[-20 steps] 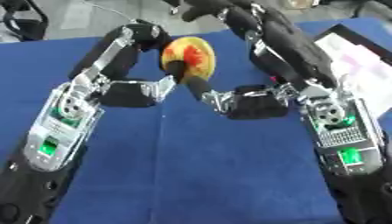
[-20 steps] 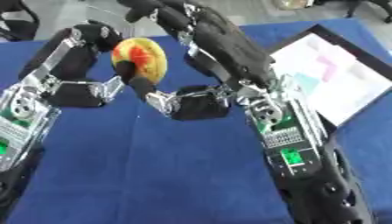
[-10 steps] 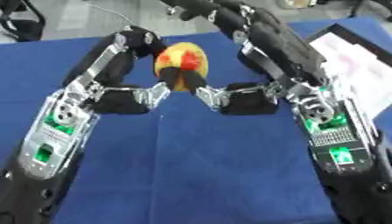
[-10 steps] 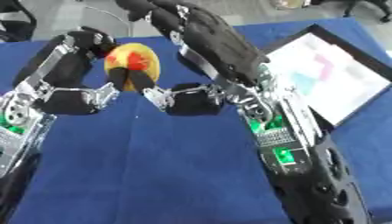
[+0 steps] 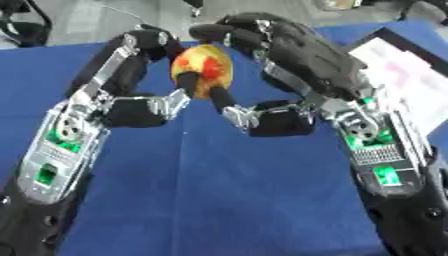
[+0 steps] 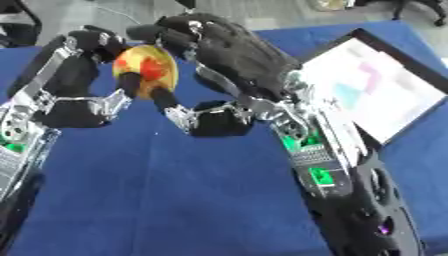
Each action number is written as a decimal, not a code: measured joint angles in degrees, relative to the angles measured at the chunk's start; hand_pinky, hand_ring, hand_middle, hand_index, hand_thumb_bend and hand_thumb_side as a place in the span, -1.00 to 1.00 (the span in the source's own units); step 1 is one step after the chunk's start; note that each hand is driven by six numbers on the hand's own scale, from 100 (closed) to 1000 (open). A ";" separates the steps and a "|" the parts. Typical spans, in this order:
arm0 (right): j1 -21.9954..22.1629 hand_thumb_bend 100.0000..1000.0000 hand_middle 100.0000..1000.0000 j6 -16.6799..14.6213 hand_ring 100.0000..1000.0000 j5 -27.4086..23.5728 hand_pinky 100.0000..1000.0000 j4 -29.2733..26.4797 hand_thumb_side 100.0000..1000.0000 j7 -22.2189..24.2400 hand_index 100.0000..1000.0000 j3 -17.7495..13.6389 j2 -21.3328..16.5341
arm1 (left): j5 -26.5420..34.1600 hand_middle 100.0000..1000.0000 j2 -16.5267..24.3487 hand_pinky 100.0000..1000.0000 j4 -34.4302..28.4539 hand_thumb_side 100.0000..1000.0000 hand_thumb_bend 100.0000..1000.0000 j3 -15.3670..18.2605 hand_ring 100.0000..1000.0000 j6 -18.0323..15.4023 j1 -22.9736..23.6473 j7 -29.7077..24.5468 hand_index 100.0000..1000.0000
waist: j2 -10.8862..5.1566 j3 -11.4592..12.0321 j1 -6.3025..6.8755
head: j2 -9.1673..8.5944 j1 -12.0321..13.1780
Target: Pick up the objects with one hand, pass them to the other hand, and then place them into the box on the other side of the table.
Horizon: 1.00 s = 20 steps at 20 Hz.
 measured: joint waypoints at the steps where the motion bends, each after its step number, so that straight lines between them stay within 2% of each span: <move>1: -0.17 -0.89 0.28 -0.38 0.59 0.39 0.74 -0.19 -0.78 0.58 0.63 -0.11 0.02 | -0.08 -0.52 -0.01 0.40 0.00 -0.85 -1.00 -0.01 -0.36 -0.01 0.00 0.07 -0.72 | 0.00 0.00 0.00 | 0.00 -0.01; 2: -0.41 -0.90 0.23 -0.73 0.57 0.79 0.74 -0.29 -0.81 1.04 0.59 -0.19 0.02 | -0.18 -0.52 -0.01 0.40 0.00 -0.85 -1.00 -0.01 -0.36 -0.03 0.00 0.16 -0.72 | 0.00 0.00 0.00 | 0.00 -0.01; 3: -0.45 -0.93 0.02 -0.97 0.49 1.20 0.72 -0.37 -0.95 1.37 0.43 -0.28 0.03 | -0.24 -0.52 -0.02 0.40 0.00 -0.85 -1.00 -0.01 -0.36 -0.05 0.00 0.28 -0.72 | 0.00 0.00 0.00 | 0.00 -0.01; 4: -0.46 -0.95 -0.08 -1.08 0.45 1.56 0.70 -0.45 -1.00 1.48 0.35 -0.36 0.04 | -0.30 -0.52 -0.03 0.40 0.00 -0.85 -1.00 -0.01 -0.36 -0.10 0.00 0.37 -0.71 | 0.00 -0.01 0.00 | 0.00 -0.01; 8: -0.48 -1.00 -0.58 -0.20 0.17 3.11 0.48 -0.54 -1.00 -0.33 -0.11 -0.40 0.39 | -0.43 -0.50 -0.16 0.41 0.00 -0.88 -1.00 0.00 -0.34 -0.14 0.00 0.45 -0.60 | 0.00 -0.03 0.00 | 0.00 -0.07; 12: -0.42 -1.00 -0.75 2.69 0.05 4.07 0.40 -0.54 -1.00 -5.82 -0.35 -0.03 0.46 | -0.45 -0.47 -0.54 0.43 -0.07 -0.90 -1.00 0.02 -0.31 -0.23 -0.07 0.03 -0.55 | 0.00 -0.03 0.00 | 0.00 -0.24; 16: -0.29 -1.00 -0.83 4.82 0.02 4.70 0.38 -0.53 -1.00 -10.53 -0.50 0.69 0.46 | 0.21 -0.45 -0.55 0.43 -0.38 -0.91 -1.00 0.13 -0.30 -0.45 -0.14 -1.17 -0.53 | 0.00 0.01 -0.11 | 0.00 -0.40; 19: -0.01 -1.00 -0.90 5.50 0.00 4.78 0.37 -0.52 -1.00 -12.77 -0.68 1.05 0.46 | 0.71 -0.38 -0.55 0.46 -0.39 -0.80 -1.00 0.28 -0.26 -0.56 -0.15 -2.01 -0.45 | 0.00 0.07 -0.24 | 0.00 -0.52; 20: 0.07 -1.00 -0.92 5.65 -0.01 4.78 0.36 -0.52 -1.00 -13.39 -0.70 1.09 0.46 | 0.78 -0.34 -0.55 0.46 -0.40 -0.74 -0.95 0.30 -0.24 -0.61 -0.16 -2.26 -0.40 | 0.00 0.08 -0.26 | 0.00 -0.57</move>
